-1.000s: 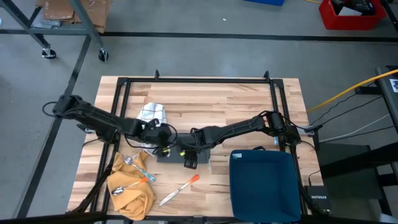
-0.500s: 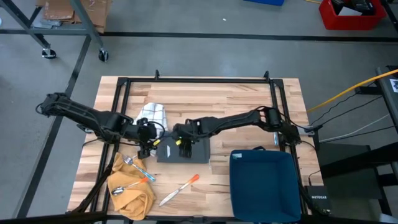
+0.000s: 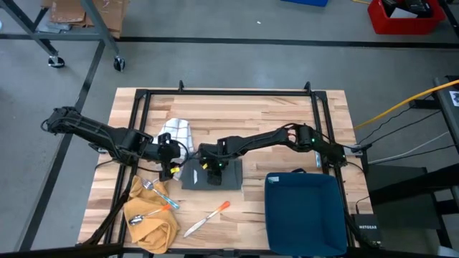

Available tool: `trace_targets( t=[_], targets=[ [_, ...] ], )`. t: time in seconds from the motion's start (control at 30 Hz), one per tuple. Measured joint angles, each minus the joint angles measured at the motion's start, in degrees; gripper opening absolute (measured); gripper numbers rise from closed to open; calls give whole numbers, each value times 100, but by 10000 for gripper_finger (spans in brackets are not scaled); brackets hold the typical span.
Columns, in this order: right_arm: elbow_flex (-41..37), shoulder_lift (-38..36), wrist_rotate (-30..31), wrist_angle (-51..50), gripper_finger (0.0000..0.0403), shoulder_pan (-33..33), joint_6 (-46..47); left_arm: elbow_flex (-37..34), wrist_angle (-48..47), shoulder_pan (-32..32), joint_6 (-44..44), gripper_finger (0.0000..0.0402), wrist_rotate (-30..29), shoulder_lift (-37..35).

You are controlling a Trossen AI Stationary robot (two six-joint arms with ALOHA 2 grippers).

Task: Fold towel
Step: Fold the grey towel

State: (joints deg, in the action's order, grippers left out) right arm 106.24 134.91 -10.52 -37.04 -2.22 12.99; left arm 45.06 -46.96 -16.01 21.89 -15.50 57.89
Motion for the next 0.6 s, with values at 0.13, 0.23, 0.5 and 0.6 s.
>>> trace_targets(
  t=[0.13, 0.23, 0.5, 0.6],
  targets=[
    [4, 4, 339, -129, 224, 76, -111, 0, -2, 2, 0, 164, -43, 0],
    [7, 4, 395, -511, 224, 252, -442, 0, -4, 4, 0, 164, -73, 0],
    [0, 7, 717, -1267, 224, 953, -703, 0, -4, 4, -15, 164, -281, 0],
    [-4, 7, 730, -1418, 224, 1248, -702, 0, -6, 2, 24, 164, -276, 0]
  ],
)
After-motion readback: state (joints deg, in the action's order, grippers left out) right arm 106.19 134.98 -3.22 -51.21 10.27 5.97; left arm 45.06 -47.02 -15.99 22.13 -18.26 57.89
